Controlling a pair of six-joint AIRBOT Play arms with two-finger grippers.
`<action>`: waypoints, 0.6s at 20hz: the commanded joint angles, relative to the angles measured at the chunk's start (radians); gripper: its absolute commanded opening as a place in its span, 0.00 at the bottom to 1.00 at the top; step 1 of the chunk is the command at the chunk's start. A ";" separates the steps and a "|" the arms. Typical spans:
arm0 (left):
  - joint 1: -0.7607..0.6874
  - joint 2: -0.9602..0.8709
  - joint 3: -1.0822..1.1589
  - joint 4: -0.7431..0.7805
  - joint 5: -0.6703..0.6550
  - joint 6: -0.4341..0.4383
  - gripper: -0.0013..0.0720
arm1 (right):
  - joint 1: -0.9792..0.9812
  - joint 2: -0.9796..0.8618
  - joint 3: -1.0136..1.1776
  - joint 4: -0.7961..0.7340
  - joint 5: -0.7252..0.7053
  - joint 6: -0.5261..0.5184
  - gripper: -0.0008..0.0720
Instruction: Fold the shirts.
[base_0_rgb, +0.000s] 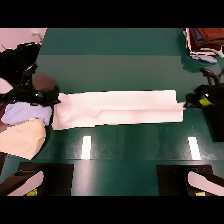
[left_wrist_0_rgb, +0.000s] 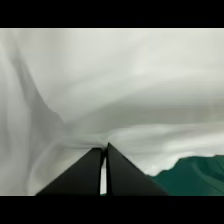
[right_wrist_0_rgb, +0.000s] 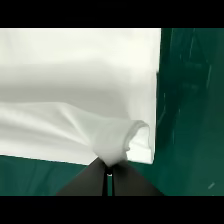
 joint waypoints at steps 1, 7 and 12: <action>0.000 -0.168 0.061 0.001 0.151 0.016 0.05 | 0.045 -0.206 0.173 0.006 -0.042 0.012 0.03; 0.000 -0.227 0.065 -0.019 0.221 0.016 0.07 | 0.014 -0.409 0.362 0.180 -0.038 -0.010 0.54; 0.000 -0.227 0.129 -0.021 0.097 0.012 0.75 | -0.092 -0.390 0.331 0.267 0.015 -0.073 0.55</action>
